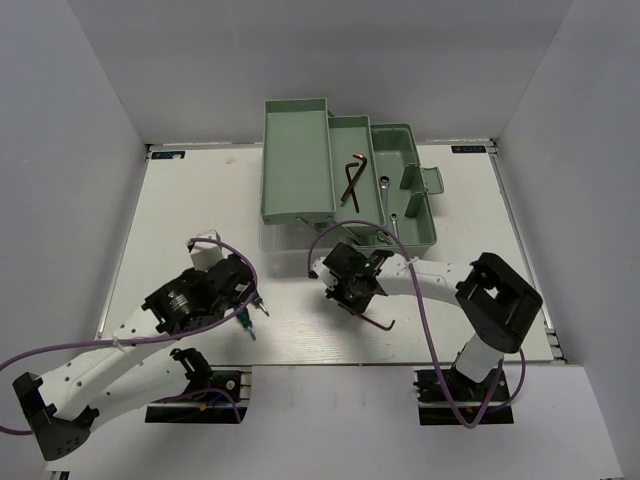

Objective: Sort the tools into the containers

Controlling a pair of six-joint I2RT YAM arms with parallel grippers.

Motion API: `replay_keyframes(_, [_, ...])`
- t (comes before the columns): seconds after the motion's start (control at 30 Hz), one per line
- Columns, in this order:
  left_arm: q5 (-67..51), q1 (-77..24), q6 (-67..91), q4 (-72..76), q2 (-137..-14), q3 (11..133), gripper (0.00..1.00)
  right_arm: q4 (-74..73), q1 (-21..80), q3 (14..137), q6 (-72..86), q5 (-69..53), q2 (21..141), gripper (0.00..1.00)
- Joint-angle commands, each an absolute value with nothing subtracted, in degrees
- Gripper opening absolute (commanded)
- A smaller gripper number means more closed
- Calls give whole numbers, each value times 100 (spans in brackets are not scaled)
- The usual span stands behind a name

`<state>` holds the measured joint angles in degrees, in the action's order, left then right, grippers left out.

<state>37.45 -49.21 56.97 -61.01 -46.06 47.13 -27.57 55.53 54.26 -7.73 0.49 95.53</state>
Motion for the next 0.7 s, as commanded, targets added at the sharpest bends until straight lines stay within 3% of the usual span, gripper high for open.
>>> replay_keyframes(0.0, [3727, -4922, 6021, -6179, -4518, 4588, 79, -3225, 5564, 5141, -861, 62, 10256, 0])
replay_keyframes(0.13, [3595, -4922, 6081, -6117, -4579, 4404, 80, -3524, 5485, 5326, -1272, -535, 10099, 0])
replay_keyframes(0.27, [3428, -4922, 6266, -6117, -4948, 4281, 82, -3770, 5335, 5440, -1713, -1702, 9125, 0])
replay_keyframes(0.67, [3199, -4922, 6486, -5757, -4921, 3911, 83, -4579, 5037, 6239, -2206, -2083, 8166, 0])
